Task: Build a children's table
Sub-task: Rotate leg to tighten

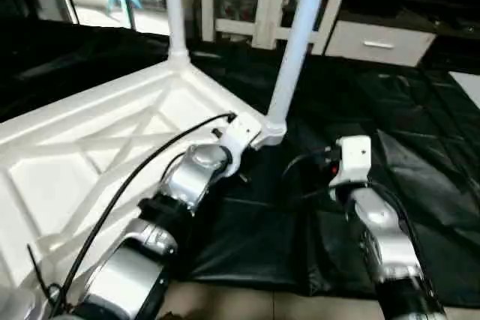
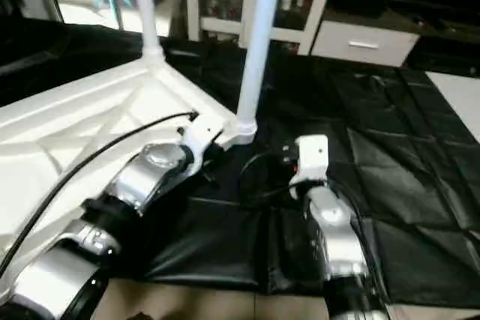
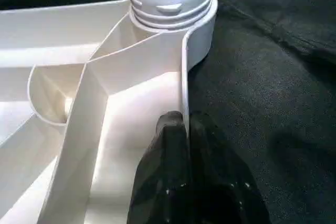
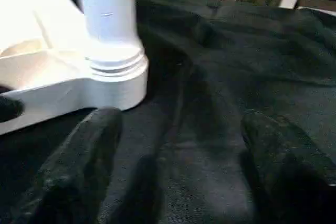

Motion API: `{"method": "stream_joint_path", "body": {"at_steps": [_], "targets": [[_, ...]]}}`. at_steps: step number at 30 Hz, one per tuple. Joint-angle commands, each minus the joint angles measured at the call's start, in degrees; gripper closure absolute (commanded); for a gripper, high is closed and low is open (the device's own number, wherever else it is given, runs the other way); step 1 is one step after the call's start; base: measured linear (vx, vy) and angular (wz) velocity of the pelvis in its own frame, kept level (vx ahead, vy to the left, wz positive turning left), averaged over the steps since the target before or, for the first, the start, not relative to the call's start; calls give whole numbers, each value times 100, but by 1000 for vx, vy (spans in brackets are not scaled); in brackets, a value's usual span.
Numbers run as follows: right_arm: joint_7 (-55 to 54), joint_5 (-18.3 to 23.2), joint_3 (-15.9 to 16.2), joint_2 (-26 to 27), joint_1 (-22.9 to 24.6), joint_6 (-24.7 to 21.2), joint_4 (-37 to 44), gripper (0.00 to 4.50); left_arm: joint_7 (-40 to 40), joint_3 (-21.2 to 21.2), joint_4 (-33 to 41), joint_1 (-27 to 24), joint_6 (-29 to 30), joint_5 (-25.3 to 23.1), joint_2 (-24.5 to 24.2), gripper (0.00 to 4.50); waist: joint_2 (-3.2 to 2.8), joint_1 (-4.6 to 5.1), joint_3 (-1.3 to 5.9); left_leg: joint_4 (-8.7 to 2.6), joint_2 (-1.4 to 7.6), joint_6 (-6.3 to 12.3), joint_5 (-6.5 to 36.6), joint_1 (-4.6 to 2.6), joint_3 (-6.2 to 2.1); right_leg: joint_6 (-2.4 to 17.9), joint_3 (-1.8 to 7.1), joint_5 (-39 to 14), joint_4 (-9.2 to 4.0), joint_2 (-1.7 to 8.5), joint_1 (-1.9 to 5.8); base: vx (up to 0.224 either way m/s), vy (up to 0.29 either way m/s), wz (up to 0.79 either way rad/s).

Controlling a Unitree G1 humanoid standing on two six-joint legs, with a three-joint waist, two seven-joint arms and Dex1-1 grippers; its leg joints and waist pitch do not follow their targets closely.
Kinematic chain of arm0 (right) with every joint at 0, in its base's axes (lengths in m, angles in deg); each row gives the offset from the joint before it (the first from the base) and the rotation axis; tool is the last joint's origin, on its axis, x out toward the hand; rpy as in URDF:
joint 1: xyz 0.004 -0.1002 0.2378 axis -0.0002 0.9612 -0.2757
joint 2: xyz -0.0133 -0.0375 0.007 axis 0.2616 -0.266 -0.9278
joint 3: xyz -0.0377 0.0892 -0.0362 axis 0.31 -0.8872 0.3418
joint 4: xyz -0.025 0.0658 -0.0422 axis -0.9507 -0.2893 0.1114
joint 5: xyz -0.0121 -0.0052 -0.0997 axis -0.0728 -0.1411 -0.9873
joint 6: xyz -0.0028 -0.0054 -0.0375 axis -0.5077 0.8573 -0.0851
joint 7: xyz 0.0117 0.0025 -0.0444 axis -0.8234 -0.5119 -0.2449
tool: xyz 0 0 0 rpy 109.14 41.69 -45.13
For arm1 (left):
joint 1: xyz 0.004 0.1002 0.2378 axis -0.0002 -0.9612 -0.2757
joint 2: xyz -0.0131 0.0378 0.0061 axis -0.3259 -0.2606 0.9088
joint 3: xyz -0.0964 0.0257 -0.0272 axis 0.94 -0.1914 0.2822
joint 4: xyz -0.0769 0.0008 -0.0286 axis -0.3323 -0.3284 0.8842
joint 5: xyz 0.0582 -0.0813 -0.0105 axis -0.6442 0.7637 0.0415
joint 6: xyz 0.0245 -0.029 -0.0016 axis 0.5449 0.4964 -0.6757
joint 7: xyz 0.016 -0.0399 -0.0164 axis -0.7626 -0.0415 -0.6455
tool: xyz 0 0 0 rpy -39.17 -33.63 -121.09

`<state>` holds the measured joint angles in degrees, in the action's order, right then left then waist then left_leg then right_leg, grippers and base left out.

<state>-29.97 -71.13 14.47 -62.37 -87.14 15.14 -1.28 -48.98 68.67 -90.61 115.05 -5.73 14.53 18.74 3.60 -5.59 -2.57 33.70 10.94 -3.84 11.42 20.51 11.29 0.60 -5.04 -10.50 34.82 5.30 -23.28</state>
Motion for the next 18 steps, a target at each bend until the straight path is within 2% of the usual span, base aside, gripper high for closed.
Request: {"method": "stream_joint_path", "body": {"at_steps": [1, 2, 3, 4, 7, 8, 10, 11, 12, 13, 14, 15, 16, 17, 18], "targets": [[-52, -95, -27, -74, 179, -180, 201, 46, 200, -23, -34, 103, -803, 128, 246, 450, 64, 8, 310, -387, 236, 384, 837, -77, -94, 862, 334, -1084, -465, 357, 258, 0, 0, 0], [-111, -107, -17, -86, 256, -249, 280, 46, 286, -37, -71, 119, -940, 125, 289, 450, 70, -2, 315, -393, 244, 356, 854, -63, -104, 856, 330, -1129, -456, 366, 274, 0, 0, 0], [-201, -161, 19, -111, 386, -357, 397, 46, 424, -74, -109, 137, -1127, 131, 373, 450, 61, -13, 305, -402, 247, 321, 899, -65, -106, 832, 330, -1233, -472, 370, 259, 0, 0, 0], [-227, -186, 37, -119, 459, -404, 462, 46, 472, -118, -151, 155, -1282, 99, 407, 450, 95, -36, 296, -401, 247, 295, 993, -92, -94, 779, 338, -1380, -497, 369, 232, 0, 0, 0], [-226, -204, 65, -106, 611, -521, 629, 46, 475, -222, -317, 228, -1563, 2, 462, 450, 79, -68, 286, -410, 243, 297, 1062, -79, -101, 675, 351, -1555, -521, 379, 228, 0, 0, 0], [-224, -220, 86, -104, 666, -589, 709, 46, 486, -228, -414, 271, -1671, -13, 493, 450, 52, -69, 280, -421, 246, 282, 1091, -74, -111, 643, 355, -1586, -524, 379, 226, 0, 0, 0], [-216, -245, 121, -108, 732, -677, 793, 46, 428, -196, -567, 356, -1824, -31, 559, 450, 75, -59, 281, -424, 244, 277, 1093, -54, -117, 599, 355, -1610, -529, 379, 242, 0, 0, 0], [-213, -262, 140, -111, 771, -727, 843, 46, 327, -116, -715, 449, -1944, -31, 623, 450, 47, -55, 287, -422, 250, 255, 1112, -59, -122, 610, 366, -1517, -520, 381, 240, 0, 0, 0], [-213, -262, 140, -111, 771, -727, 843, 43, 327, -116, -715, 449, -1944, -31, 623, 422, 58, -51, 288, -422, 241, 267, 1100, -52, -122, 613, 369, -1514, -516, 374, 245, 0, 0, 0], [-228, -272, 140, -112, 789, -797, 902, 42, 432, 47, -827, 530, -1940, 65, 679, 406, 33, -53, 301, -417, 239, 282, 1014, -40, -129, 658, 377, -1410, -490, 384, 259, 0, 0, 0], [-230, -274, 138, -112, 790, -809, 911, 42, 472, 72, -838, 539, -1928, 90, 684, 406, 45, -51, 299, -406, 231, 331, 920, -15, -132, 716, 381, -1275, -479, 388, 274, 0, 0, 0], [-239, -284, 126, -123, 786, -829, 916, 42, 465, 214, -855, 586, -1858, 210, 710, 391, 46, -61, 317, -401, 236, 350, 867, -19, -132, 770, 381, -1176, -466, 398, 281, 0, 0, 0], [-243, -291, 122, -128, 779, -835, 903, 42, 420, 280, -833, 604, -1885, 262, 710, 391, 20, -60, 348, -377, 257, 385, 642, -24, -133, 943, 378, -725, -393, 392, 278, 0, 0, 0], [-247, -296, 122, -133, 776, -855, 908, 42, 407, 334, -823, 621, -1941, 317, 706, 372, 29, -40, 332, -371, 264, 441, 552, -18, -128, 1051, 371, -420, -367, 369, 267, 0, 0, 0], [-248, -297, 123, -133, 776, -857, 909, 42, 413, 345, -815, 622, -1940, 331, 705, 372, 85, -26, 328, -362, 258, 483, 519, -12, -119, 1079, 368, -329, -357, 362, 276, 0, 0, 0]]}}
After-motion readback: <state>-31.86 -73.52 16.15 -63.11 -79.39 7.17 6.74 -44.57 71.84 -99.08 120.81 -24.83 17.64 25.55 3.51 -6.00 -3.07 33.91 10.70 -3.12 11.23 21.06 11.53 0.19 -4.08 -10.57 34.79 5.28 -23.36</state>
